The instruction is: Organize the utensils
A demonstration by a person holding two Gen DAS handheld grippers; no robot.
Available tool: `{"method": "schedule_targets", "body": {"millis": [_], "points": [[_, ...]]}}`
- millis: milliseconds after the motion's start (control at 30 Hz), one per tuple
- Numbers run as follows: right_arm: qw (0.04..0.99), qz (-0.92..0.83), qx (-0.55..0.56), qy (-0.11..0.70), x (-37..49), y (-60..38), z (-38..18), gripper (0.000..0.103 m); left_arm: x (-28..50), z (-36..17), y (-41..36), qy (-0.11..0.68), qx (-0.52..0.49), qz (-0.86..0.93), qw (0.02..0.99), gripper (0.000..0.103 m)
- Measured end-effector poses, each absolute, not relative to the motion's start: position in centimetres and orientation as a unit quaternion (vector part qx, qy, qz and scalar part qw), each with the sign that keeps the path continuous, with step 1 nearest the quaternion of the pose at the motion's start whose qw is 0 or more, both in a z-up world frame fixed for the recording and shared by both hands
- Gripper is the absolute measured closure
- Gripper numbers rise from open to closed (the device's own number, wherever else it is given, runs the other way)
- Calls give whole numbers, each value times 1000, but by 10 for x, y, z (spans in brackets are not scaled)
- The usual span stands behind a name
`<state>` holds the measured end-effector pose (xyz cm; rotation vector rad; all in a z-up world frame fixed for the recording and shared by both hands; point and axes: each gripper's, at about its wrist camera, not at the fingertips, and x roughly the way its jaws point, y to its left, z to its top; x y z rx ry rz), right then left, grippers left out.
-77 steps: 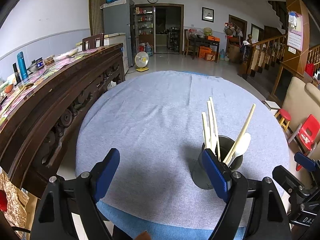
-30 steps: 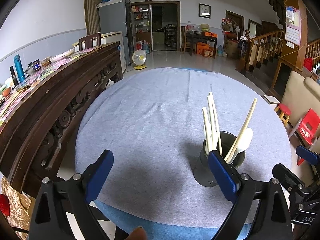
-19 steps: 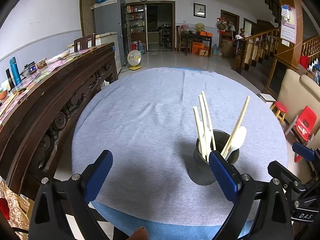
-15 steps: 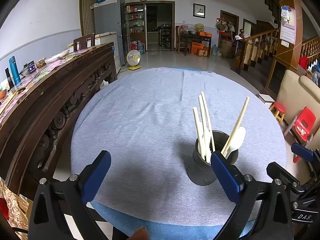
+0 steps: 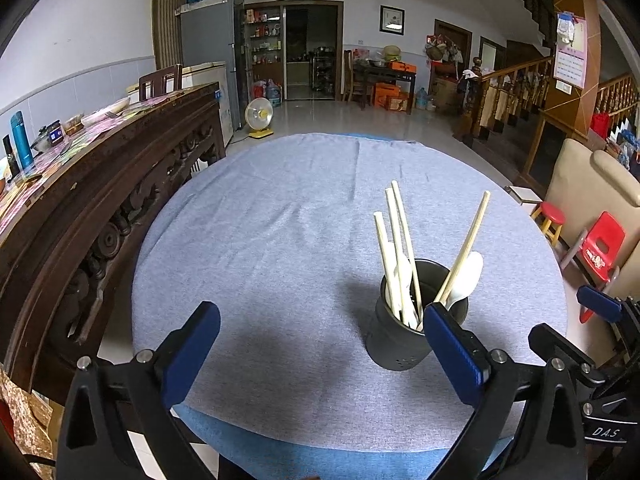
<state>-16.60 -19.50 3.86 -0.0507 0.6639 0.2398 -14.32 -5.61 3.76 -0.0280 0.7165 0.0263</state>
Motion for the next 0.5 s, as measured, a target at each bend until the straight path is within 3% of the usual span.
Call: {"method": "schedule_targets", "body": {"millis": [500], "points": [[938, 122, -28, 324, -166, -195, 39, 0, -144, 38, -56, 348, -15, 7, 937, 1]]}}
